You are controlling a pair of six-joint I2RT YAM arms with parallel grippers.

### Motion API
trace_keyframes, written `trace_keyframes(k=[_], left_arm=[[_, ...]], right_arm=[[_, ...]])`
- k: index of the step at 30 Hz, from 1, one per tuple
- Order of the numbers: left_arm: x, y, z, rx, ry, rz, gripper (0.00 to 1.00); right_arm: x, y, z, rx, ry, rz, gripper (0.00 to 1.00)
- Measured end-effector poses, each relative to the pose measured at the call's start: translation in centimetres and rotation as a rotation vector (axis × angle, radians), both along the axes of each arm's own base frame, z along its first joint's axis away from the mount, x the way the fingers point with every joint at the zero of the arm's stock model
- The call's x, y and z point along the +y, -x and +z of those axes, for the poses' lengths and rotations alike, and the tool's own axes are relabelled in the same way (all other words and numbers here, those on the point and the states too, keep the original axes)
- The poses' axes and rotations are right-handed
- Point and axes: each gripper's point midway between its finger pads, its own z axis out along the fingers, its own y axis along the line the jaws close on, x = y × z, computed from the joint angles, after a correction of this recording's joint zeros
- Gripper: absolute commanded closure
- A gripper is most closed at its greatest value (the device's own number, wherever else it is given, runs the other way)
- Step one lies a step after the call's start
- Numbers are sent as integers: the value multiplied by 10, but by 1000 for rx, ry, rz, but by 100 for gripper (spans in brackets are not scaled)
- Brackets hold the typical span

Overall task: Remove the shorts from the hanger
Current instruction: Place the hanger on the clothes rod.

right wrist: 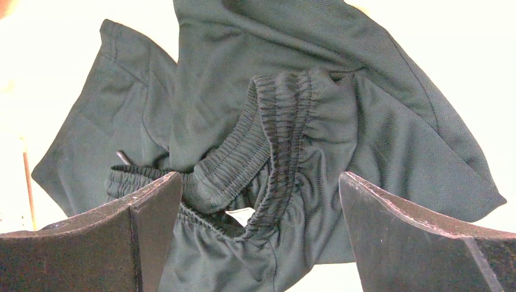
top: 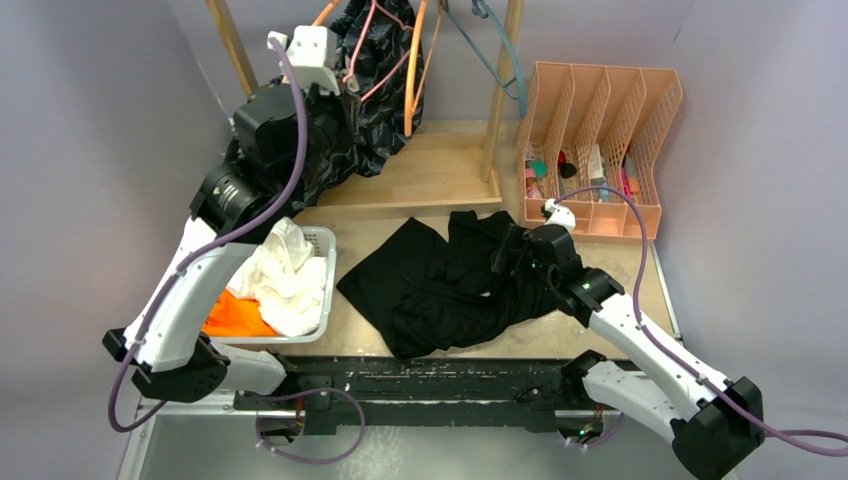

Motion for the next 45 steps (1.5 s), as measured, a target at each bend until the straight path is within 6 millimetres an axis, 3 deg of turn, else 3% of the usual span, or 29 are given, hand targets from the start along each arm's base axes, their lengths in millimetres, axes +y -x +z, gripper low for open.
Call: trace_keyframes(k=[8, 17, 18, 24, 31, 38, 45], left_arm=[[-27, -27, -21, 36, -60, -28, 100], [-34, -37, -35, 65, -115, -32, 100], [-34, -37, -35, 65, -115, -32, 98], [-31, -33, -45, 81, -130, -33, 54], [-19, -19, -63, 120, -139, -27, 27], [3, 10, -91, 168, -99, -15, 23], [30, 42, -134, 244, -18, 33, 22]], right_arm=[[0, 0, -1, 9, 7, 1, 0], [0, 0, -2, 15, 10, 1, 1], [0, 0, -2, 15, 10, 1, 1], [0, 0, -6, 27, 18, 1, 1], [-2, 1, -12, 49, 40, 0, 1], [-6, 1, -25, 93, 77, -20, 1], [-7, -2, -46, 185, 122, -54, 1]])
